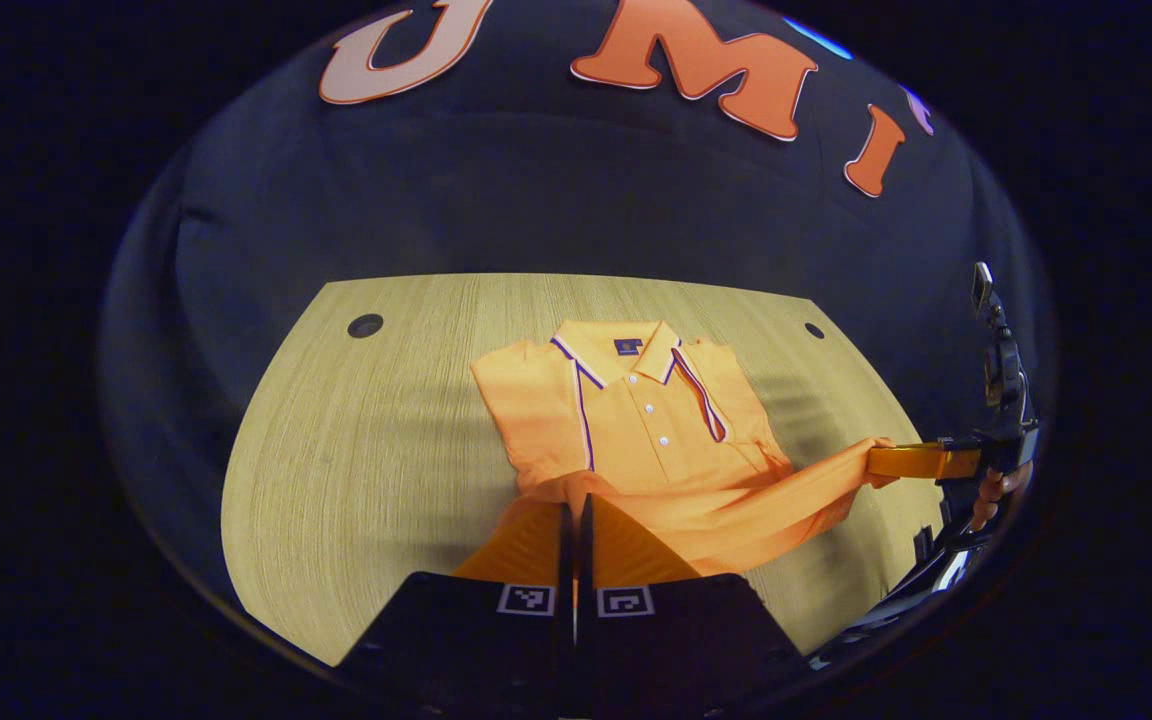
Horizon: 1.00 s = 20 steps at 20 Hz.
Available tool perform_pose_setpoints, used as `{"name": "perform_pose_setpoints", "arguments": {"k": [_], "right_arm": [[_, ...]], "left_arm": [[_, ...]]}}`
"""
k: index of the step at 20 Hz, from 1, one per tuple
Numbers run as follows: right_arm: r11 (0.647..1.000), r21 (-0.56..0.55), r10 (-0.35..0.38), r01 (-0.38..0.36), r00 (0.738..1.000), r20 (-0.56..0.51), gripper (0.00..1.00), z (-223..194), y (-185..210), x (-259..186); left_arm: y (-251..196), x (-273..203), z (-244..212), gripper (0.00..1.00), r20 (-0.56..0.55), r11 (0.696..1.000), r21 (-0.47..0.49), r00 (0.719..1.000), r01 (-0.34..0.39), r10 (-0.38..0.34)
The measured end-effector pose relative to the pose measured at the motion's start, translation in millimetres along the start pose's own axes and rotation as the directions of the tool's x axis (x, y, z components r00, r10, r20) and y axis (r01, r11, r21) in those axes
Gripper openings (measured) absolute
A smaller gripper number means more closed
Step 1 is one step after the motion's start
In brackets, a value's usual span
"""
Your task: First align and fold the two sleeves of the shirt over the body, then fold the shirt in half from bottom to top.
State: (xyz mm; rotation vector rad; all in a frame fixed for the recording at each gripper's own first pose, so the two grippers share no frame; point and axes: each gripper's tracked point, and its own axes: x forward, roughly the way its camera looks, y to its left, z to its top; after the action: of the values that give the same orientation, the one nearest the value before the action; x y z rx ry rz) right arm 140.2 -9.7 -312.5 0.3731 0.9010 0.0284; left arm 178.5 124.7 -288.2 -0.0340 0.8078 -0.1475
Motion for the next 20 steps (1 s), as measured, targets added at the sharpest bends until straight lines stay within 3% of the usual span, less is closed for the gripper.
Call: {"name": "perform_pose_setpoints", "arguments": {"k": [9, 20], "right_arm": [[0.997, -0.061, -0.037, 0.036, 0.999, -0.025, 0.04, 74, 15, 70], [0.992, 0.039, -0.119, 0.121, 0.992, -0.039, 0.04, 142, -12, 150]], "left_arm": [[47, 73, 70, 0.01, 0.012, 1.0, 0.001, 1.0, -0.005, 0.005], [76, 177, 120, 0.01, -0.042, 1.0, 0.019, 0.999, 0.003, -0.002]]}}
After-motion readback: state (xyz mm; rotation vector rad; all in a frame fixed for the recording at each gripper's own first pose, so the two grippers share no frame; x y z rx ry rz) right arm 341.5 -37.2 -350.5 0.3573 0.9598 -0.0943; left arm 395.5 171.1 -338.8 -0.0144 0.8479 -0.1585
